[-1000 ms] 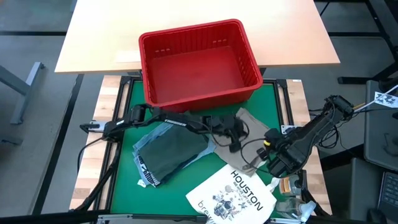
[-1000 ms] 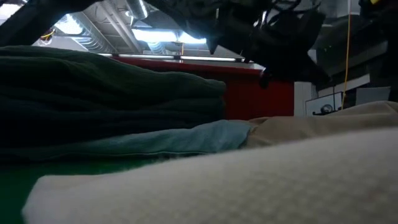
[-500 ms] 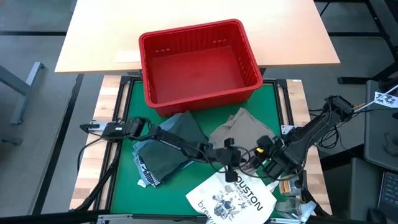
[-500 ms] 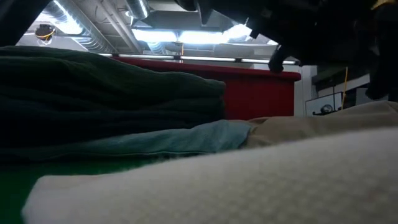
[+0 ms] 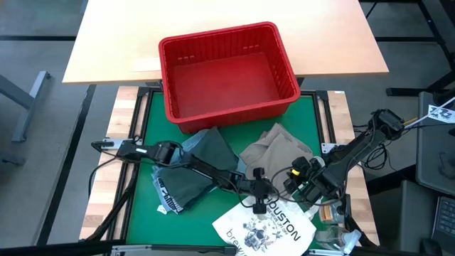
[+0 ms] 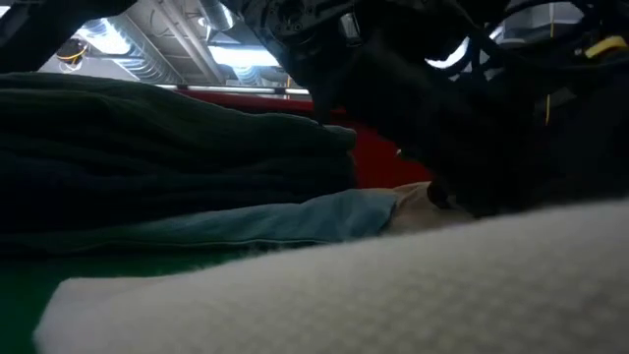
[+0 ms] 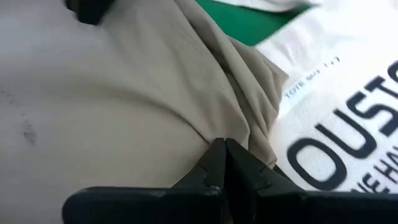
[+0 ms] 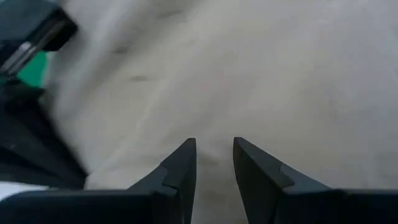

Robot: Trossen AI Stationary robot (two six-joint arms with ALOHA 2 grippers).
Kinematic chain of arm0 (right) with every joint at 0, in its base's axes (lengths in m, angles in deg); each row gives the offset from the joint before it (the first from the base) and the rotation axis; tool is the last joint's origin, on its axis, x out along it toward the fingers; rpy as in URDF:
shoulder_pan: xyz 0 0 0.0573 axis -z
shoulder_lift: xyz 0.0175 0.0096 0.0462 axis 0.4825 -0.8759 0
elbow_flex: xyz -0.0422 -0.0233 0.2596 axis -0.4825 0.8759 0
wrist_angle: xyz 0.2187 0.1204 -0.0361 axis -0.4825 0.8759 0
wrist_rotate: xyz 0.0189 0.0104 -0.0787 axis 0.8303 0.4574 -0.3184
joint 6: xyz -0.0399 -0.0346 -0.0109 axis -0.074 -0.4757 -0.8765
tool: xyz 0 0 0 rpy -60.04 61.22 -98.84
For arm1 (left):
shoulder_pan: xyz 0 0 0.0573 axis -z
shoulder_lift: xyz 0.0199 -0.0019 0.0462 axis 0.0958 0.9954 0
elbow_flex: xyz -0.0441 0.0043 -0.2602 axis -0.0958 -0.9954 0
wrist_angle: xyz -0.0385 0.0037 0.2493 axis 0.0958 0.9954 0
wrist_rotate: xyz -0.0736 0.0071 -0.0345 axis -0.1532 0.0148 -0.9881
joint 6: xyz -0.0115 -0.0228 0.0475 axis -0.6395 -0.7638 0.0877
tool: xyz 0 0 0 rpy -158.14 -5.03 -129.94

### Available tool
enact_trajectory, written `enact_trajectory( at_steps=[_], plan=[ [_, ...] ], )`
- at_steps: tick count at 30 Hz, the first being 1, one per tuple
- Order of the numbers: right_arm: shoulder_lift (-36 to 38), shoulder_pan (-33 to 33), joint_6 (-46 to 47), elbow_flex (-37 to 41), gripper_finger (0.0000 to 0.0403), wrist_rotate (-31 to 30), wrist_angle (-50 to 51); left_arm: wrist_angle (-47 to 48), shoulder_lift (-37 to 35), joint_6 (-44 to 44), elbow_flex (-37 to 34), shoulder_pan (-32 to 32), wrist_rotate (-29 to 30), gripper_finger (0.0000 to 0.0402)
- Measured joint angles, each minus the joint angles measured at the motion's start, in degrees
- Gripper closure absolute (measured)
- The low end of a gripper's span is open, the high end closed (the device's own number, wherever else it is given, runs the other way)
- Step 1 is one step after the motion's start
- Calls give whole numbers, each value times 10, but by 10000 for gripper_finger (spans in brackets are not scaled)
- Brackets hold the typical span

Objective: Fold Laundry from Bin
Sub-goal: Stack the light brown shorts on top of the dark green shirt

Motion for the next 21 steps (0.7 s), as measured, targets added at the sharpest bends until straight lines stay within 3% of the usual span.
enact_trajectory(
  at_steps=[10, 17, 21],
  plan=[
    [0, 0, 31, 27, 297, 0, 19, -1, 5, 4, 0, 9, 14, 402],
    [1, 0, 15, -44, 297, 0, 140, 11, -18, 4, 0, 9, 11, 402],
    [1, 0, -76, -97, 297, 12, 180, 13, -54, 5, 0, 10, 10, 401]
  ],
)
